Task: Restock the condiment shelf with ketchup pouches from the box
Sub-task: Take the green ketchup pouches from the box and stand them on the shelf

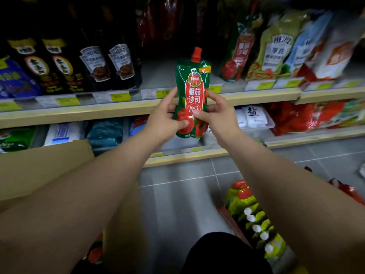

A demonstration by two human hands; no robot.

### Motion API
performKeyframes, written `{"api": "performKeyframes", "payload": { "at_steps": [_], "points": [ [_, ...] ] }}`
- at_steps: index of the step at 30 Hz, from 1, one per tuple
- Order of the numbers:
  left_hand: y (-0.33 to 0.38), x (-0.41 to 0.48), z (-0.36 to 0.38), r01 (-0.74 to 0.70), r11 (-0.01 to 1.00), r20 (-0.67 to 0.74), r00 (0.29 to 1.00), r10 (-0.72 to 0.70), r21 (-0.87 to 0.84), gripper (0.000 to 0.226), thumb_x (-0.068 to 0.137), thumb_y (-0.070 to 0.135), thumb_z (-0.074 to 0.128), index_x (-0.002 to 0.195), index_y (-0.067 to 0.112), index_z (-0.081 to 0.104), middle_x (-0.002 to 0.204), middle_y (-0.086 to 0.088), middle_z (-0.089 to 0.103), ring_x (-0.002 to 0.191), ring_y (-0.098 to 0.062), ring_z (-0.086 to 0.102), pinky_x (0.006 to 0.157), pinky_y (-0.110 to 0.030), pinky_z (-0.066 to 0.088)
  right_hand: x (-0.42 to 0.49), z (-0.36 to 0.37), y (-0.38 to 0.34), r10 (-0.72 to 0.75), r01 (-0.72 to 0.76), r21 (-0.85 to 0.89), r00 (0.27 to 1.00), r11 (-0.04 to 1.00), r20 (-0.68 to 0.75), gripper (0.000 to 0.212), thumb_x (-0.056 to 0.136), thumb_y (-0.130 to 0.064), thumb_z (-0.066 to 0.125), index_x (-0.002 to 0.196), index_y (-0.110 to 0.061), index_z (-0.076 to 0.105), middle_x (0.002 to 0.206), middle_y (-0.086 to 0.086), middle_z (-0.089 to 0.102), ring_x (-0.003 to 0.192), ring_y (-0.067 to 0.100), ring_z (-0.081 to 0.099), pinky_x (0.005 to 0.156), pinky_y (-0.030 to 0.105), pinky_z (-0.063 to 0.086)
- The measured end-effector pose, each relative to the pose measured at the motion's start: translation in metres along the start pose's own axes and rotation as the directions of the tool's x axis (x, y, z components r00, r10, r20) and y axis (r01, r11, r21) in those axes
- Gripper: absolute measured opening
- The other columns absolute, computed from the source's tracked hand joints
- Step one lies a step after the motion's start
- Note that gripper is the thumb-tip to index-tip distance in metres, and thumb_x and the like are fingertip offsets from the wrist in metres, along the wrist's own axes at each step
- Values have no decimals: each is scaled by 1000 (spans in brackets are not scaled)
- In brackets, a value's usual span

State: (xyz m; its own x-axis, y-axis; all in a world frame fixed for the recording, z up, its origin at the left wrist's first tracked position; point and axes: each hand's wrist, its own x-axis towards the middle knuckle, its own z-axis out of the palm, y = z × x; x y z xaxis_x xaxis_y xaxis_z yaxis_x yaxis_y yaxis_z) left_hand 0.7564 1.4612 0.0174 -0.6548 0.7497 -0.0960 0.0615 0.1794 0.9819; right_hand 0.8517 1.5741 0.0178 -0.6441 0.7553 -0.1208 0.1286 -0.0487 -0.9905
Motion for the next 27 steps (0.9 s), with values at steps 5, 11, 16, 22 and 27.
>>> {"api": "performKeyframes", "payload": {
  "at_steps": [5, 11, 16, 22, 27],
  "points": [
    [24, 48, 30, -122, 992, -131, 984, 118, -23, 80, 76, -7, 67, 140, 29, 37, 118, -4, 60, 100, -10, 61, 80, -24, 54, 44, -26, -23, -109, 109, 16, 994, 994, -27, 61, 77, -5, 72, 133, -17, 50, 100, 6, 66, 93, 18, 66, 75, 33, 56],
    [39, 96, 42, -233, 972, -270, 935, 229, 15, 68, 78, 2, 69, 138, 21, 41, 121, -1, 59, 104, -10, 60, 86, -26, 53, 89, -41, -54, -244, 255, -136, 965, 957, 91, 80, 75, 4, 68, 142, -28, 36, 129, 12, 53, 118, 25, 54, 96, 46, 50],
    [41, 125, 43, -272, 959, -344, 895, 285, 86, 71, 78, 6, 70, 139, 27, 38, 112, 6, 57, 103, -6, 57, 85, -27, 51, 115, -37, -59, -371, 373, -267, 927, 889, 57, 81, 76, 1, 68, 143, -28, 33, 115, 3, 51, 111, 22, 54, 91, 42, 53],
    [28, 144, 46, -261, 925, -357, 866, 350, 275, 70, 78, 11, 71, 138, 26, 39, 112, 0, 58, 102, -14, 58, 92, -35, 50, 136, -31, -28, -502, 422, -480, 864, 769, -45, 75, 78, -14, 70, 141, -34, 35, 122, 4, 54, 111, 19, 53, 94, 40, 49],
    [24, 152, 43, -220, 898, -346, 867, 359, 380, 69, 77, 14, 72, 137, 26, 40, 105, 5, 55, 99, -13, 56, 88, -31, 49, 145, -30, -22, -527, 437, -511, 849, 740, -37, 72, 78, -11, 70, 140, -28, 38, 120, 5, 58, 110, 20, 55, 95, 40, 49]
  ]
}}
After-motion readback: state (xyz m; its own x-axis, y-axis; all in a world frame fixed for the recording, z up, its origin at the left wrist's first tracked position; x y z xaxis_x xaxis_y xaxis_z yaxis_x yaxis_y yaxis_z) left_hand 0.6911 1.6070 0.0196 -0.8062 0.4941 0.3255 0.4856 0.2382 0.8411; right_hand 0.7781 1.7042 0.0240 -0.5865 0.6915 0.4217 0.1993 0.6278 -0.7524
